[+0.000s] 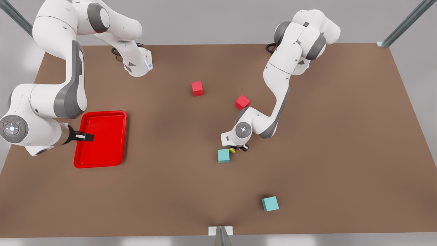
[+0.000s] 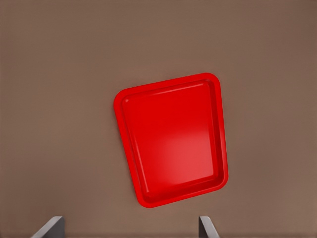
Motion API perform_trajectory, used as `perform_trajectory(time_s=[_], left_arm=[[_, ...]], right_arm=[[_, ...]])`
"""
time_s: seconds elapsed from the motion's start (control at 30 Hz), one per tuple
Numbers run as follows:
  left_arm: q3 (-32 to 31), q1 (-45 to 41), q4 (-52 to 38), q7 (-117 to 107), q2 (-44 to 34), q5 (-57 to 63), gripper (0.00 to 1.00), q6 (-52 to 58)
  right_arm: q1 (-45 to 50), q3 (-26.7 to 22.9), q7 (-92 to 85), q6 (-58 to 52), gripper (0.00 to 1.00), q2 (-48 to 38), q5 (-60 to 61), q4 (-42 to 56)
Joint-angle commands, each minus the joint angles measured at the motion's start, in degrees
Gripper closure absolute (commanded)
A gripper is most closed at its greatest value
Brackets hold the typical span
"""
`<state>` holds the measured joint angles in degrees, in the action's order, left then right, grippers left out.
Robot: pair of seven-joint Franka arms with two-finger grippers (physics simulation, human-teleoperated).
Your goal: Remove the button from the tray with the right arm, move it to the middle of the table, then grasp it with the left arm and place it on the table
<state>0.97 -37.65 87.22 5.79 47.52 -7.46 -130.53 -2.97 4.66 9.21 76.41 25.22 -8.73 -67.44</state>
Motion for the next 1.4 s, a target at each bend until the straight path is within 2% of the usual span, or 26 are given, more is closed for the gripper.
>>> perform_trajectory(time_s=[0.0,0.13,0.2,0.6,0.7,0.8,0.87,0.93,1.07,1.13,1.23,1.37], left_arm=[[0.00,-0.05,-0.03,0.36,-0.14,0.08,0.28,-0.34],[0.09,-0.14,0.06,0.36,-0.49,0.08,0.49,0.02],[0.09,-0.05,0.06,0.36,-0.49,-0.01,0.55,0.02],[0.44,-0.05,-0.03,0.63,-1.20,0.08,0.55,3.62],[1.58,-0.14,-0.12,0.45,-3.83,0.96,0.55,9.94],[3.95,-0.23,-5.21,-0.77,-4.80,0.87,0.55,18.55],[7.99,-0.49,-10.84,-22.29,-4.80,2.01,0.55,25.24],[9.49,-2.60,-14.88,-49.63,-4.71,13.77,0.55,32.01],[10.46,-5.24,-14.27,-107.55,-4.36,32.33,0.55,35.44],[10.46,-7.17,-11.55,-128.64,-3.92,40.59,0.55,37.72],[10.46,-9.11,-9.26,-154.31,-2.08,55.53,0.55,44.14],[10.46,-9.19,-9.17,-167.33,1.61,60.98,0.56,41.68]], right_arm=[[-0.02,0.00,0.02,-0.03,0.00,-0.08,0.03,0.02],[0.07,0.00,0.11,-0.91,0.00,-0.08,-0.06,-0.06],[0.24,0.00,0.11,-0.91,0.00,-0.08,-0.06,0.02],[0.24,0.00,0.11,-0.82,0.00,-0.08,-0.15,0.11],[0.33,0.00,0.11,-0.64,0.00,-0.08,-0.15,0.11],[0.51,0.00,0.02,-0.56,0.00,-0.08,-0.76,0.11],[0.33,0.09,0.02,-0.64,0.00,-0.08,-0.85,0.11],[0.42,0.09,0.02,-0.56,0.00,0.01,-0.76,0.11],[0.42,0.09,0.02,-0.56,0.00,-0.08,-0.76,0.11],[0.33,0.09,0.02,-0.56,0.00,-0.08,-0.76,0.11],[0.33,0.00,0.02,-0.56,0.00,-0.08,-0.85,0.11],[0.33,0.09,0.02,-0.56,0.00,-0.08,-0.85,0.11]])
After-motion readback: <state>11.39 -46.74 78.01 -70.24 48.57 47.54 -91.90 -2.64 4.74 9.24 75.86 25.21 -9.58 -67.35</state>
